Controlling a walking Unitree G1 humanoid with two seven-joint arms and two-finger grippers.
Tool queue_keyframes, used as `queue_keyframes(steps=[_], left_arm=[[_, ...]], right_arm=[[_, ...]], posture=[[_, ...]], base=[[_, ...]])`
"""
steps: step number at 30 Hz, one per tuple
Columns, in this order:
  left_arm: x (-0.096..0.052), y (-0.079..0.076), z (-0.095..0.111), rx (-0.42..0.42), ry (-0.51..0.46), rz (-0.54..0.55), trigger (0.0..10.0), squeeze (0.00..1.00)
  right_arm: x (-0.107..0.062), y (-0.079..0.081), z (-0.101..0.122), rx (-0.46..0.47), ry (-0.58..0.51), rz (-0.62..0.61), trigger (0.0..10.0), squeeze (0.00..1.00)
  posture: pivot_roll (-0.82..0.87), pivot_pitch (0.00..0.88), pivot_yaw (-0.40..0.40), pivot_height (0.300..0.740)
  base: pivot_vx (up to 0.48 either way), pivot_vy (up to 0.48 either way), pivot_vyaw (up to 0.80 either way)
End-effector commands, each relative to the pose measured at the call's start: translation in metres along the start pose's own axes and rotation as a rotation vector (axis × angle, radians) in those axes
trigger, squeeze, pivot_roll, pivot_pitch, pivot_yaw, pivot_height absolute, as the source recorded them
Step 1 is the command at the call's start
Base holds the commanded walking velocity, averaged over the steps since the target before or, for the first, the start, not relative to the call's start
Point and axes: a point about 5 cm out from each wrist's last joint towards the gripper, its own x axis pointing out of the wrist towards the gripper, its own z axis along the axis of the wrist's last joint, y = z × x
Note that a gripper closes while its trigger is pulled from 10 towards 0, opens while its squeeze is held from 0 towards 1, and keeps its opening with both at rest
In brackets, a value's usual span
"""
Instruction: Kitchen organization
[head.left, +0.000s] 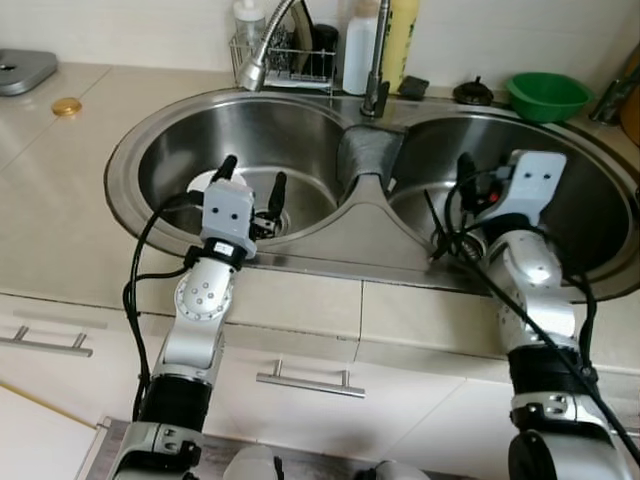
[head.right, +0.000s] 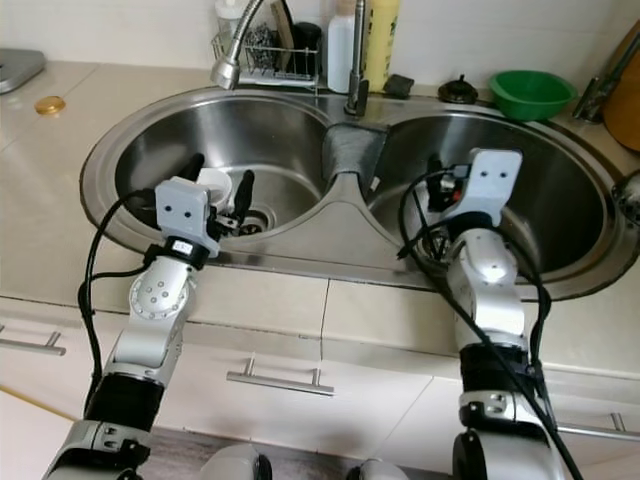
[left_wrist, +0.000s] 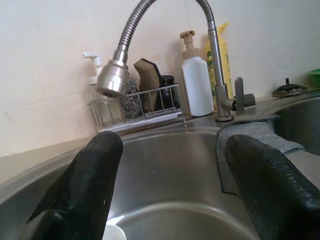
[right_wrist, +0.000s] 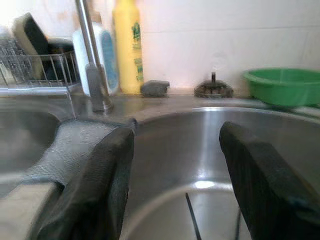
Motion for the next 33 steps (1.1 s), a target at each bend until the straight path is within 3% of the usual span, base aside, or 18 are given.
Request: queue_keyframes(steps=[1, 2, 3, 7, 17, 25, 33], left_arm=[[-0.001, -0.002, 0.001, -0.021, 0.001, -0.011, 10.0, 0.00], [-0.001, -0.002, 0.001, -0.021, 0.001, -0.011, 10.0, 0.00], [-0.002, -0.003, 0.001, -0.029, 0.004, -0.015, 10.0, 0.00], [-0.001, -0.002, 0.006, -0.067, -0.022, -0.019, 10.0, 0.00], [0.000, -0.002, 0.012, -0.066, -0.060, -0.030, 10.0, 0.00], [0.002, 0.000, 0.021, -0.040, -0.111, -0.024, 10.0, 0.00], [0.000, 0.000, 0.030, -0.003, -0.184, -0.022, 10.0, 0.00]], right_arm=[[-0.004, 0.007, 0.013, 0.035, -0.073, 0.005, 10.0, 0.55], [-0.004, 0.007, 0.013, 0.035, -0.073, 0.005, 10.0, 0.55], [-0.007, 0.013, 0.017, 0.038, -0.099, 0.015, 10.0, 0.00], [-0.016, 0.025, 0.024, 0.012, -0.150, 0.043, 10.0, 0.00], [-0.022, 0.026, 0.029, -0.018, -0.176, 0.043, 10.0, 0.00], [-0.027, 0.031, 0.036, -0.096, -0.236, 0.052, 10.0, 0.00], [-0.037, 0.033, 0.038, -0.115, -0.275, 0.046, 10.0, 0.00]], posture=[[0.08, 0.000, -0.026, 0.740], [0.08, 0.000, -0.026, 0.740], [0.08, 0.000, -0.026, 0.740], [0.08, 0.000, -0.028, 0.740], [0.08, 0.000, -0.032, 0.740], [0.08, 0.000, -0.032, 0.740], [0.08, 0.000, -0.028, 0.740]], base=[[0.000, 0.000, 0.00], [0.000, 0.000, 0.00], [0.000, 0.000, 0.00], [0.000, 0.091, 0.00], [0.000, 0.476, 0.00], [0.000, 0.476, 0.00], [0.000, 0.074, -0.79]])
